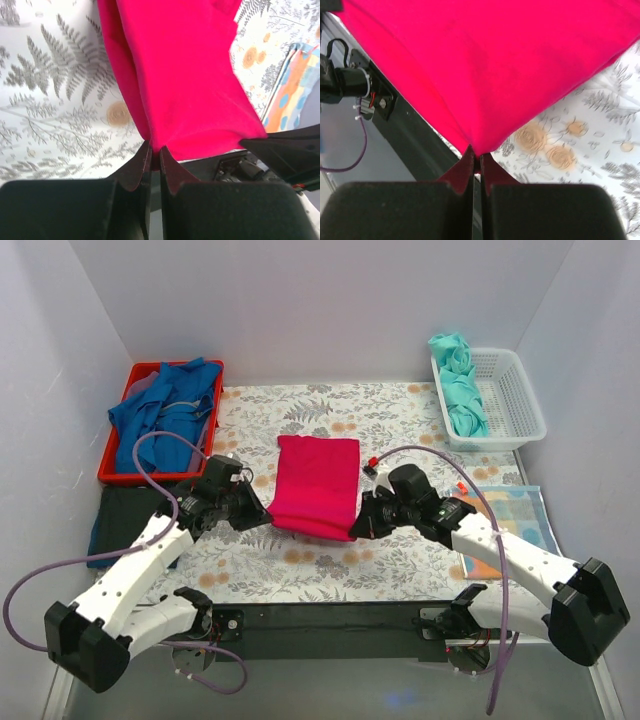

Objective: Fold and stack the t-shirts

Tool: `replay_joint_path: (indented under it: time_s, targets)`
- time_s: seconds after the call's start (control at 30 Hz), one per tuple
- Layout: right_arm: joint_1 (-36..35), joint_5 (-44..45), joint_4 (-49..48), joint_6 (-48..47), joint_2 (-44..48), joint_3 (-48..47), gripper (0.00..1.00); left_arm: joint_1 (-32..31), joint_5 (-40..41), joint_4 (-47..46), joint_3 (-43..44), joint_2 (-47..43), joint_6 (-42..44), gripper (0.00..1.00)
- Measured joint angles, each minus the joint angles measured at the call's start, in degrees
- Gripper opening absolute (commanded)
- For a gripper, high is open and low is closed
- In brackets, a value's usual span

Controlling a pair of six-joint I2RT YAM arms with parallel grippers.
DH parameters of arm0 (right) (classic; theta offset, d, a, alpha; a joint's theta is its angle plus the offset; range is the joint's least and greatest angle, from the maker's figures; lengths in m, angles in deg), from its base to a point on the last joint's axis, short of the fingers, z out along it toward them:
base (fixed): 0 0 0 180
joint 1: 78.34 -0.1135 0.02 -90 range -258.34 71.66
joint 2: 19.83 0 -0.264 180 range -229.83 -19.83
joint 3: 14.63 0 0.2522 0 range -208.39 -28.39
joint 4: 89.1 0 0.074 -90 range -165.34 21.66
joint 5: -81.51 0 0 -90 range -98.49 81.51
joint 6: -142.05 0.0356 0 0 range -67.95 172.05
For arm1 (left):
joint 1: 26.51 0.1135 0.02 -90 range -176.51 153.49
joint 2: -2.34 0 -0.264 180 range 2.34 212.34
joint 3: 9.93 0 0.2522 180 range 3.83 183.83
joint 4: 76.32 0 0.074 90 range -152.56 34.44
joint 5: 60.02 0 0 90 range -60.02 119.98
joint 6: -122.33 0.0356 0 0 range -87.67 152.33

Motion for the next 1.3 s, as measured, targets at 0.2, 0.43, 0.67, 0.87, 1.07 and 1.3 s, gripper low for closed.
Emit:
replay_joint_path:
  time_s: [0.2,0.43,0.67,0.87,1.07,1.3]
  targets:
    - [-3.82,0.28,1.92,3.26,5.33,6.12,0.01,-3.08,0.55,5.49,-3.02,-8.44,-6.47,0.0]
    - [-4.76,4.33,6.6,3.34,7.82,2.12,0.01,-3.63,2.49,8.83,-1.01,-8.07,-9.01,0.0]
    - [-3.21,12.26,10.34,-1.36,1.14,-10.49,0.01,-3.54,9.27,4.5,7.82,2.45,-8.13,0.0]
    - [2.69,14.14,9.64,-5.29,-7.96,-16.85,0.01,-3.28,15.26,1.22,15.69,14.25,-6.32,0.0]
    - [8.13,12.92,7.02,-8.26,-19.19,-24.37,0.01,-0.52,18.23,-2.6,23.89,27.43,-3.52,0.0]
    - [11.5,9.29,4.57,-9.68,-34.49,-34.71,0.01,3.82,18.08,-6.05,28.35,39.65,-0.66,0.0]
